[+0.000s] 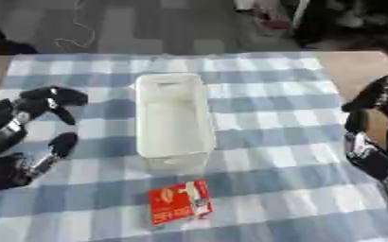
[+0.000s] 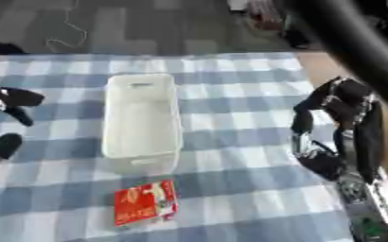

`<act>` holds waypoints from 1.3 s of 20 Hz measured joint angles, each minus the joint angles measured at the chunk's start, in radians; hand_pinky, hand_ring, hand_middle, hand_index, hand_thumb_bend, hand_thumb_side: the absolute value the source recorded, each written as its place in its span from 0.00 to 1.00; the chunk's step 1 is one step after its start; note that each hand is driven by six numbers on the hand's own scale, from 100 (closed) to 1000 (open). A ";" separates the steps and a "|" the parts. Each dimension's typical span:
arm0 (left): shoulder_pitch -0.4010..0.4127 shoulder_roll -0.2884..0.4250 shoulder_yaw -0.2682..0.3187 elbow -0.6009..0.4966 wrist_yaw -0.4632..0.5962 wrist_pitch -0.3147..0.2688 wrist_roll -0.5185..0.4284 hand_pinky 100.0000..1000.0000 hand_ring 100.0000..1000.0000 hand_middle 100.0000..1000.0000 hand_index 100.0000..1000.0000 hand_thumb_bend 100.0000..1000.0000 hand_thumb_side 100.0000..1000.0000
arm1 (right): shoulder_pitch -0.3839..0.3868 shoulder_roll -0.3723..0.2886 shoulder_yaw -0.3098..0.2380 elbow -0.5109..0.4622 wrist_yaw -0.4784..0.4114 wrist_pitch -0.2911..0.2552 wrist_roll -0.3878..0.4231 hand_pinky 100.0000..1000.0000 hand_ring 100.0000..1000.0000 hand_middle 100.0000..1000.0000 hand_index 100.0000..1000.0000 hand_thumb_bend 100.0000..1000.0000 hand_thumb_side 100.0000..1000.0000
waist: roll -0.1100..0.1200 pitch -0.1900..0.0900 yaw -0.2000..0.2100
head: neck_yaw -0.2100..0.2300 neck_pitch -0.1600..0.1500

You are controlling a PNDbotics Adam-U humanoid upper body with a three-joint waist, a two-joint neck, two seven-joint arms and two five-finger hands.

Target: Pick up objects on the table and place them in the box.

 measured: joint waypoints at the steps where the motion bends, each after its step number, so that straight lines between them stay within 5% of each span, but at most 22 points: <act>1: 0.000 0.000 0.000 0.000 0.000 -0.001 -0.001 0.68 0.58 0.80 0.88 0.07 1.00 | 0.000 0.000 0.000 0.000 0.002 0.002 -0.002 0.32 0.29 0.32 0.40 0.00 0.82 | 0.000 0.000 0.000 | 0.000 0.000; 9: 0.002 0.000 -0.006 0.000 0.002 -0.001 -0.004 0.67 0.57 0.79 0.87 0.07 1.00 | 0.014 0.001 -0.001 0.000 -0.008 0.017 -0.018 0.31 0.28 0.34 0.43 0.00 0.86 | 0.000 -0.008 0.002 | 0.000 0.000; 14: 0.002 0.000 -0.025 0.000 0.025 -0.015 0.014 0.54 0.48 0.69 0.82 0.07 1.00 | 0.021 0.004 -0.011 0.000 -0.037 0.061 -0.011 0.30 0.27 0.38 0.54 0.00 0.89 | 0.000 -0.009 0.003 | -0.014 0.000; 26: -0.035 0.029 -0.185 0.000 0.003 -0.090 0.109 0.56 0.50 0.71 0.82 0.06 1.00 | 0.022 0.008 -0.026 -0.002 -0.134 0.128 0.033 0.29 0.27 0.43 0.63 0.00 0.90 | 0.004 -0.013 -0.007 | -0.027 0.000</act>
